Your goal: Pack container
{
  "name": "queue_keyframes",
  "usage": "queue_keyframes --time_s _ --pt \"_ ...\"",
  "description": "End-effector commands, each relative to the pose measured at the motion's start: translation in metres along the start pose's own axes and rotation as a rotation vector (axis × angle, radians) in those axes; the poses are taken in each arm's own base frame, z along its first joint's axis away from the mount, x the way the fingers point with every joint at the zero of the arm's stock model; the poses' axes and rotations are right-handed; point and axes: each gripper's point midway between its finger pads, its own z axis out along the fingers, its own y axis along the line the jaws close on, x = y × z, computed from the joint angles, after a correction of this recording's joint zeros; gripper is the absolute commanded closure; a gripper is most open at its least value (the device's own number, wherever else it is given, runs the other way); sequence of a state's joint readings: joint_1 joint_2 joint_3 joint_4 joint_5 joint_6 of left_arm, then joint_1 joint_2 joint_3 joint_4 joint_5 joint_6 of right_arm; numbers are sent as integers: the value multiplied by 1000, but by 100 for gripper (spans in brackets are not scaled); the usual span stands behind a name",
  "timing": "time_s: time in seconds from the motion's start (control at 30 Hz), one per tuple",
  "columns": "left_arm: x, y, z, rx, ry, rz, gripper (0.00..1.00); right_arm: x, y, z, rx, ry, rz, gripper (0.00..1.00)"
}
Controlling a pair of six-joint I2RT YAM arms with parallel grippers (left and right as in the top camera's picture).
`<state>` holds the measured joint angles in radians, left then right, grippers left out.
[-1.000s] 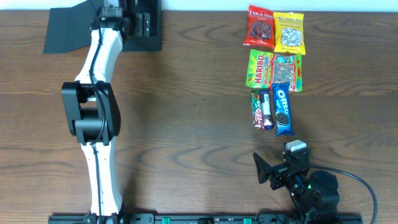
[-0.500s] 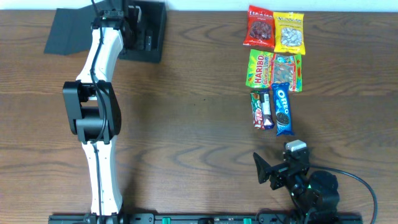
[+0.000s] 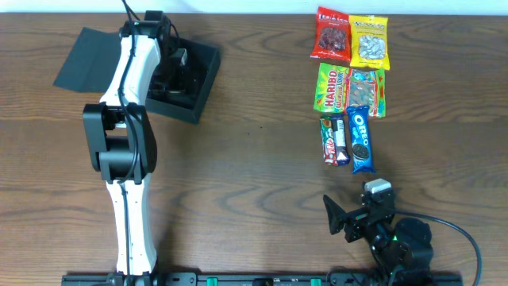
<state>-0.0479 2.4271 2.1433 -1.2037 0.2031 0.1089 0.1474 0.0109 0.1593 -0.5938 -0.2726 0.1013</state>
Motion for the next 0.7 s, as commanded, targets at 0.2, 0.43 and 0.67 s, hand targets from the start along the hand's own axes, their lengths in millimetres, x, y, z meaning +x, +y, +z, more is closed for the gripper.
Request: queue_keyframes --time_s 0.2,0.43,0.67 --pt "-56 -18 -66 -1 -268 54 5 1 1 0 -5 0 -17 1" --pt "-84 -61 -115 87 -442 210 5 1 1 0 -5 0 -17 1" --pt "-61 -89 -51 99 -313 306 3 1 1 0 -5 0 -17 1"
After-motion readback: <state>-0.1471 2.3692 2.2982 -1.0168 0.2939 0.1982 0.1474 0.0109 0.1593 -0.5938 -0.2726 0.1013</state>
